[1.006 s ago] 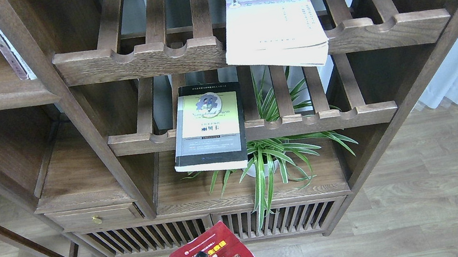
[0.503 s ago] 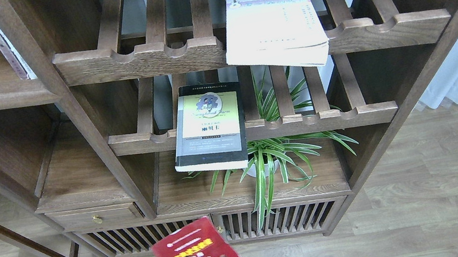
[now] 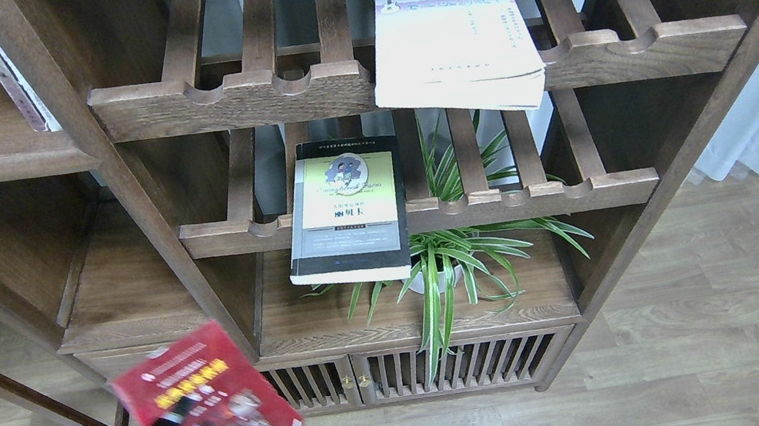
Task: Organize books on shelf
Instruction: 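Carry the red book with the left gripper into the side shelf compartment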
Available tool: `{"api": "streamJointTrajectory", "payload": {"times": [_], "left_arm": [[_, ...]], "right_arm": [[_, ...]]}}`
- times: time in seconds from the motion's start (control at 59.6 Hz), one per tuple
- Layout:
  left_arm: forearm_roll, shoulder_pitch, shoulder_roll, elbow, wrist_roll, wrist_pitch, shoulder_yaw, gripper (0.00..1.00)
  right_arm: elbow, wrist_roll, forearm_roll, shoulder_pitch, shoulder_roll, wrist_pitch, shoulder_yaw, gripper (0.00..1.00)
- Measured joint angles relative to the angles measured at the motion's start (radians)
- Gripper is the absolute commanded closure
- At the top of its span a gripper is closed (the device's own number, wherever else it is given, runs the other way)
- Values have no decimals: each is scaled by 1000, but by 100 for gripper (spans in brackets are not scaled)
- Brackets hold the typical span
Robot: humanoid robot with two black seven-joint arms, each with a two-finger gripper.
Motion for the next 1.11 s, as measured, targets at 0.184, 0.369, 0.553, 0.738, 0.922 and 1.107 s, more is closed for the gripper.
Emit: {"api": "streamJointTrajectory", "payload": {"times": [0.184,0.369,0.553,0.738,0.922,1.107], "left_arm": [[0,0,116,-91,0,0,-208,95],[13,-96,223,-106,14,0,-354,94],[206,-330,229,-75,33,0,-394,94],[463,-528,152,-4,45,0,-421,94],[662,-643,73,62,52,0,-463,93],[827,-771,12,123,52,0,-468,93]], "right_arm": [[-11,0,0,4,3,0,0,0],[-14,2,1,5,3,0,0,1],[-14,2,3,5,3,0,1,0],[-14,3,5,4,3,0,2,1],[-14,3,9,-1,0,0,3,0],[-14,3,10,-2,1,0,3,1]]}}
